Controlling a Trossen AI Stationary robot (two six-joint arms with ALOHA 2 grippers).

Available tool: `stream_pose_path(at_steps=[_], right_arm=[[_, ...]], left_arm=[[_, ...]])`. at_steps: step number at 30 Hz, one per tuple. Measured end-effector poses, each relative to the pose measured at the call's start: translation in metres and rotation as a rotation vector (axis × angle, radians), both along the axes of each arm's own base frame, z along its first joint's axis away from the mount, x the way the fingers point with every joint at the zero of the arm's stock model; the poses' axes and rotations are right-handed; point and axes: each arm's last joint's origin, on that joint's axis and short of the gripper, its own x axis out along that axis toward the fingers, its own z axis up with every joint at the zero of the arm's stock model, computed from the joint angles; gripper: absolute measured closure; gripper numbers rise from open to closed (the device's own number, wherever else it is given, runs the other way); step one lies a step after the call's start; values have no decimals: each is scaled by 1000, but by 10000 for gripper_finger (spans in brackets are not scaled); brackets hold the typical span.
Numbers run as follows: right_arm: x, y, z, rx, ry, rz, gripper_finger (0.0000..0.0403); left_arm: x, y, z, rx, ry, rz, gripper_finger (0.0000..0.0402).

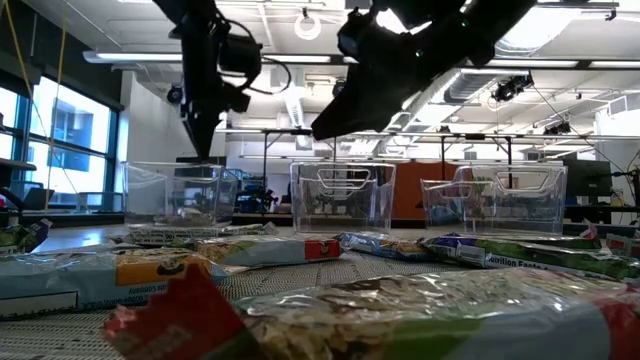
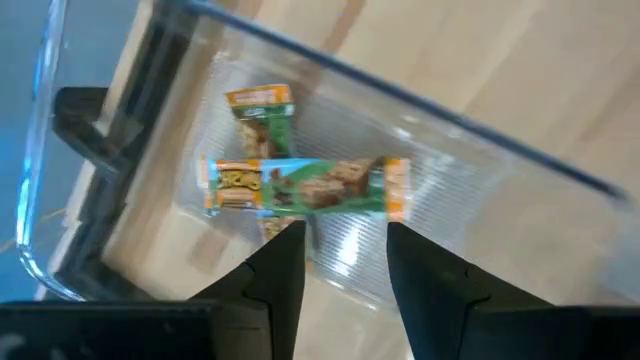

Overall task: Pick and place Granola Bars by type
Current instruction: Put the top left yellow granola bar into the left transparent bin

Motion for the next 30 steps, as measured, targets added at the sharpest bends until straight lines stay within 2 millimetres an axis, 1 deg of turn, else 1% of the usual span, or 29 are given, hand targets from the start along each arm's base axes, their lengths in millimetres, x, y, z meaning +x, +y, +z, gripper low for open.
stream_pose_path(at_steps=[6, 9, 12, 15, 18, 21, 23, 27, 30], right_arm=[[2, 1, -7, -9, -9, 11, 281], [7, 3, -20, 23, 4, 11, 281], [13, 7, -33, 108, 2, -5, 281], [18, 10, -43, 164, 10, 10, 281], [27, 14, -49, 206, 32, 16, 281], [41, 20, -53, 228, 39, 65, 281], [50, 24, -57, 226, 80, 68, 281], [64, 29, -62, 231, 161, -38, 281], [66, 36, -60, 225, 217, -102, 281]], left_arm=[[6, 2, 34, -26, -123, 6, 266], [10, 4, 50, 1, -192, 37, 266], [12, 5, 60, 25, -242, 63, 266], [14, 7, 63, 40, -270, 70, 266], [15, 8, 64, 49, -280, 69, 266], [16, 8, 64, 58, -293, 68, 266], [16, 8, 64, 56, -295, 67, 266], [16, 8, 64, 48, -295, 66, 266], [16, 8, 64, 34, -304, 60, 266]])
